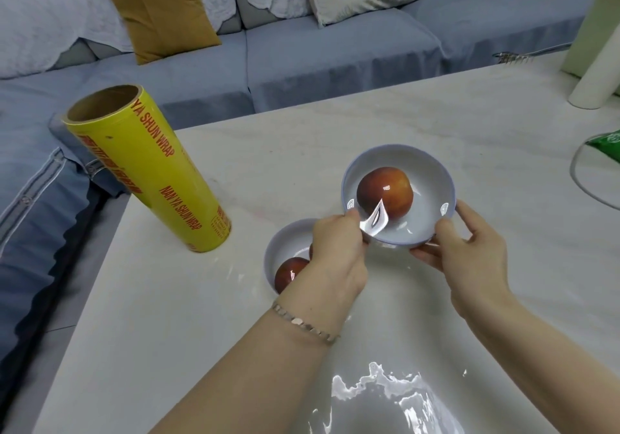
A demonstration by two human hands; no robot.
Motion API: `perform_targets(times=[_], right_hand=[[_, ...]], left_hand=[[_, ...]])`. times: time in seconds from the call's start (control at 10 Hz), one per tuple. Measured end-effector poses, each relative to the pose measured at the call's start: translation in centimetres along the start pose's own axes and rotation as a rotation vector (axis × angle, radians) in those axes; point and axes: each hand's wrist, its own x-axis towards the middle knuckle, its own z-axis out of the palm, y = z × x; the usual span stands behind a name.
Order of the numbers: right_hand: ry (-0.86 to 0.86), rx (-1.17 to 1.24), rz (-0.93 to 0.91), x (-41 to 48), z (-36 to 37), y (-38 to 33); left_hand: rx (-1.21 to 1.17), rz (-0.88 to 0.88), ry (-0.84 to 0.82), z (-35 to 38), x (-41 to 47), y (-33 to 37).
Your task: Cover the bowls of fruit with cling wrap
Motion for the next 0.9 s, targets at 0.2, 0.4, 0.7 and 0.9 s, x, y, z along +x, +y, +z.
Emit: perform_targets(times=[0.2, 0.4, 0.7, 0.9], right_hand=[[0.074, -0.079, 0.037, 2.0, -0.7, 0.8], [0.13, -0.115, 0.189, 2.6, -0.3, 4.0], [0.07, -0.532, 0.155, 2.5, -0.5, 4.2], [-0.235, -0.927, -0.018, 2.2, 0.0, -0.7]], left_hand=[[0.321, 0.189, -0.035, -1.6, 0.4, 2.1], [0.514, 0.288, -0.071, -6.3, -0.2, 3.9], [0.62, 0.304, -0.007, -10.0, 0.0, 2.7], [0.891, 0.366, -0.094, -8.9, 0.2, 4.1]])
